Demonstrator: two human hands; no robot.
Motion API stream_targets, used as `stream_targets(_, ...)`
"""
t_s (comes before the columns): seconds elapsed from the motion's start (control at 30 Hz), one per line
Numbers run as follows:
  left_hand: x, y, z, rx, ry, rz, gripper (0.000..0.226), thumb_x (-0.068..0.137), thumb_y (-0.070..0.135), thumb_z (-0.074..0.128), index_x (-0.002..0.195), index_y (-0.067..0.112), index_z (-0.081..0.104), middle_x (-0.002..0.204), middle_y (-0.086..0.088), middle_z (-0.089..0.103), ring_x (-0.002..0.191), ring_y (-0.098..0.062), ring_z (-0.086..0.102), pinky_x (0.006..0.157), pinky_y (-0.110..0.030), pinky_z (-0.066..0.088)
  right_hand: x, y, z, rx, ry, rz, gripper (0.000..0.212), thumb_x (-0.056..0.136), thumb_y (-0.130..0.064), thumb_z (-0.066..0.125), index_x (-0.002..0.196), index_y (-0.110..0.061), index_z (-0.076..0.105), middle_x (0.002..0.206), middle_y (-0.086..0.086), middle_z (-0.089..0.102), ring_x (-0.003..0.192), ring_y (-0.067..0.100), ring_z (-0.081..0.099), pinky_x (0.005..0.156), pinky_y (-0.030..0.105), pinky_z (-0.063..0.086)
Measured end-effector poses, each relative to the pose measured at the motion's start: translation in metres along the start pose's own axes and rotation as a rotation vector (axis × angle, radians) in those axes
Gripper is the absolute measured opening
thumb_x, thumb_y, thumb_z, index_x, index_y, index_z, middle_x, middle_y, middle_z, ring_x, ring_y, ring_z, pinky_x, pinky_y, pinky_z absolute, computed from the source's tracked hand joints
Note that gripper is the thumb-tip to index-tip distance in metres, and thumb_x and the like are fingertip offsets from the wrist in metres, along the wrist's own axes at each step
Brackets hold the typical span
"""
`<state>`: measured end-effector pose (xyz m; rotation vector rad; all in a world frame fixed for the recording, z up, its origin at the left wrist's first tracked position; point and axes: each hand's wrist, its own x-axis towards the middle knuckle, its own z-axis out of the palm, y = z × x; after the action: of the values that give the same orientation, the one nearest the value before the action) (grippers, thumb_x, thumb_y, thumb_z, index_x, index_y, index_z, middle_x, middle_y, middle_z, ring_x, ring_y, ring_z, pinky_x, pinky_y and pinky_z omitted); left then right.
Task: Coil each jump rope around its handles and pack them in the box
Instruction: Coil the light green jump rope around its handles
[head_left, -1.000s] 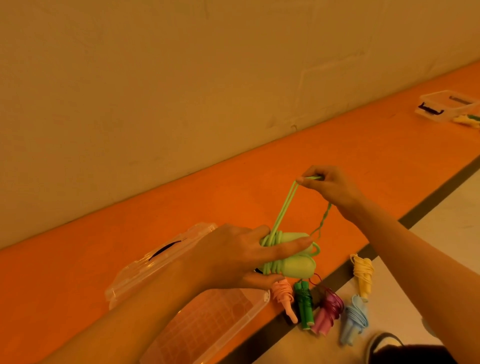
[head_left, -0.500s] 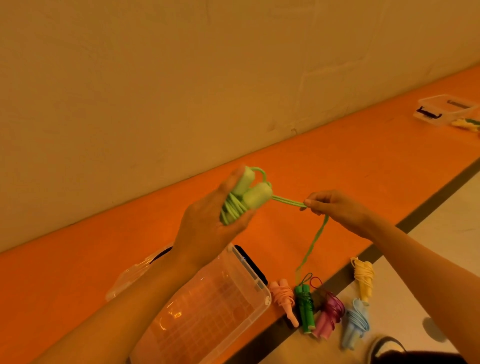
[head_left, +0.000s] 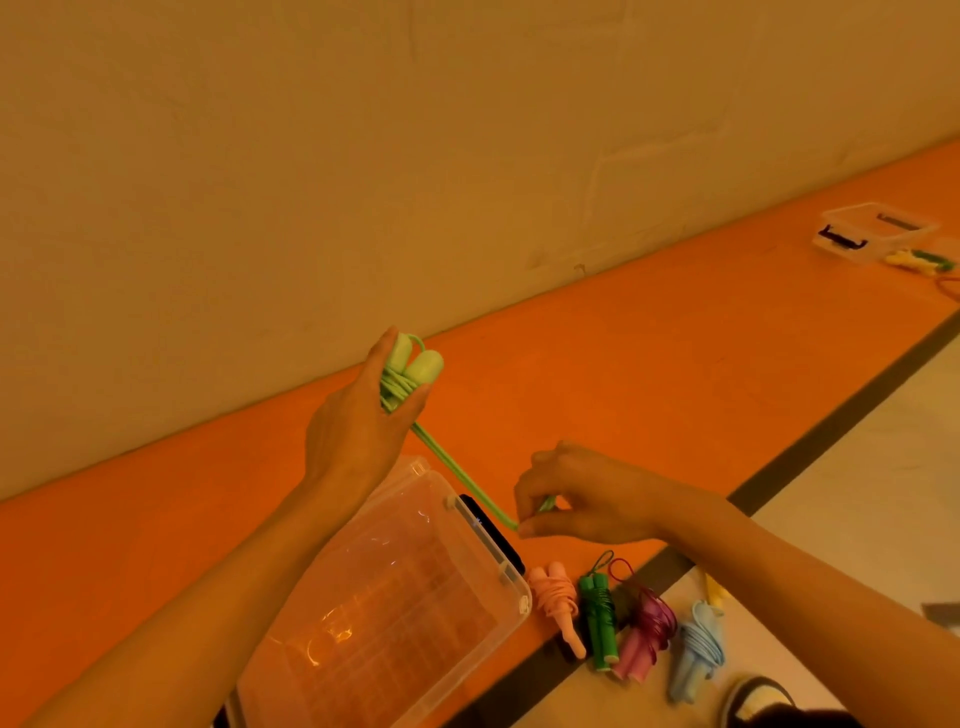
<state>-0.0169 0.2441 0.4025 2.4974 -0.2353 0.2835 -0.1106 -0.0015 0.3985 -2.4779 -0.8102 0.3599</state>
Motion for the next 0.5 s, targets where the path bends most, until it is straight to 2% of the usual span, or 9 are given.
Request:
stream_targets(0.07,0.0,-0.002,-0.001,0.084,-0.036,0.028,0.071,0.089,0.072,0.042,0.153,0.049,0.019,0.083,0.001,0.066,0.067,-0.018,0.058,0.055,-0.038,0.05,-0.006,-0.016,-0.015,0.101,0.046,-0.031,0.017,0.095,-0.036,0.064,0.089,-0.021,0.068,0.089,-0.01,0.067,0.087,0.001,0.058,0.099,0.047,0.041)
stream_targets(0.1,-0.001,-0.002,-0.001,0.117,-0.054,0.047,0.071,0.089,0.072,0.039,0.153,0.048,0.019,0.081,0.001,0.065,0.066,-0.018,0.058,0.055,-0.037,0.05,-0.009,-0.023,-0.024,0.149,0.078,-0.041,0.015,0.095,-0.033,0.065,0.09,-0.02,0.069,0.088,-0.011,0.067,0.086,0.004,0.059,0.094,0.047,0.044)
stream_targets(0.2,-0.007,0.003,0.0,0.175,-0.16,0.125,0.072,0.087,0.073,0.019,0.154,0.047,0.018,0.083,0.0,0.064,0.068,-0.02,0.056,0.051,-0.032,0.04,-0.018,-0.036,-0.042,0.24,0.165,-0.052,0.012,0.093,-0.024,0.069,0.09,-0.013,0.073,0.083,-0.013,0.066,0.078,0.007,0.056,0.076,0.028,0.043)
stream_targets(0.27,-0.013,0.007,0.002,0.206,-0.232,0.223,0.08,0.083,0.074,0.005,0.156,0.043,0.016,0.076,0.003,0.056,0.061,-0.017,0.048,0.047,-0.03,0.031,-0.023,-0.04,-0.051,0.293,0.211,-0.043,0.012,0.091,-0.021,0.07,0.091,-0.009,0.072,0.082,-0.008,0.065,0.075,0.006,0.055,0.071,0.022,0.041)
stream_targets(0.33,-0.019,0.009,0.006,0.21,-0.278,0.311,0.09,0.079,0.078,-0.012,0.157,0.041,0.012,0.073,0.005,0.053,0.057,-0.013,0.045,0.046,-0.028,0.032,-0.027,-0.041,-0.06,0.336,0.259,-0.037,0.014,0.091,-0.02,0.068,0.095,-0.007,0.072,0.083,-0.002,0.065,0.074,0.005,0.056,0.069,0.017,0.04)
stream_targets(0.4,-0.027,0.016,0.013,0.267,-0.353,0.371,0.102,0.067,0.083,-0.028,0.156,0.044,0.003,0.077,0.005,0.056,0.059,-0.008,0.047,0.048,-0.028,0.041,-0.028,-0.037,-0.067,0.332,0.346,-0.02,0.019,0.093,-0.025,0.063,0.095,-0.008,0.072,0.08,0.002,0.064,0.067,0.006,0.054,0.062,0.02,0.04)
stream_targets(0.43,-0.032,0.022,0.017,0.306,-0.394,0.394,0.1,0.065,0.084,-0.027,0.154,0.046,-0.003,0.082,0.004,0.057,0.062,-0.008,0.049,0.052,-0.028,0.044,-0.028,-0.034,-0.069,0.317,0.404,-0.008,0.022,0.094,-0.031,0.061,0.094,-0.011,0.072,0.077,0.006,0.064,0.064,0.012,0.053,0.058,0.027,0.04)
stream_targets(0.5,-0.043,0.035,0.025,0.318,-0.453,0.452,0.085,0.073,0.082,-0.01,0.152,0.05,-0.008,0.087,0.004,0.058,0.068,-0.01,0.053,0.056,-0.028,0.046,-0.025,-0.031,-0.07,0.266,0.515,0.019,0.031,0.095,-0.044,0.057,0.088,-0.017,0.071,0.073,0.013,0.062,0.061,0.025,0.052,0.057,0.038,0.039)
